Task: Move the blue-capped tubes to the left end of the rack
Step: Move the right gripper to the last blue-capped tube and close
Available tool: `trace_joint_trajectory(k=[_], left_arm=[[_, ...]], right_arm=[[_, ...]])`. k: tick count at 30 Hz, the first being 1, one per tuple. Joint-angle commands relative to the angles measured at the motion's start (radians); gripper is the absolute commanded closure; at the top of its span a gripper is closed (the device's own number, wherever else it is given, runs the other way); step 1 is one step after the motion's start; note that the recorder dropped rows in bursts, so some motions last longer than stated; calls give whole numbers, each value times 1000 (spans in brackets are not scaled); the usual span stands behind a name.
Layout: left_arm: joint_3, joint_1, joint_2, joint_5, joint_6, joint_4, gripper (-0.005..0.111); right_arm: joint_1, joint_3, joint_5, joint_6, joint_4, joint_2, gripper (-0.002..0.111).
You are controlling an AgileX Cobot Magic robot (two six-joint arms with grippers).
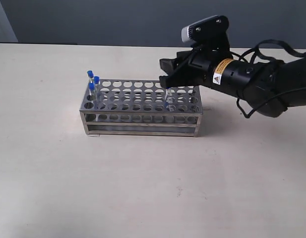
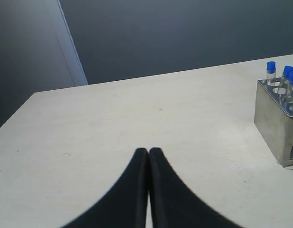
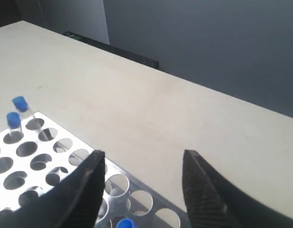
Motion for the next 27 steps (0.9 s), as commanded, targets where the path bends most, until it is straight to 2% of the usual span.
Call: trace_joint_trajectory(k=[1,6,14,16,22,23,27], left_arm=[[-2,-9,4,-13,-3,0,106],[-2,-9,4,-13,-3,0,106],[-2,-9,4,-13,-3,0,106],[-2,-9,4,-13,-3,0,106],[-2,-9,4,-13,-3,0,106],[-2,-9,4,-13,-3,0,106],[-2,-9,4,-13,-3,0,106]], right_arm=[[-8,5,-32,-13,-6,57,54],[-8,3,-88,-13,6,125,54],[-8,-32,-78,-13,14,195,55],[-8,-35,-80,-13,19,195,62],[-8,-35,-84,-13,19,188,105],[-8,-35,-84,-13,19,180,109],[-6,-35,-85,-15,19,123,109]])
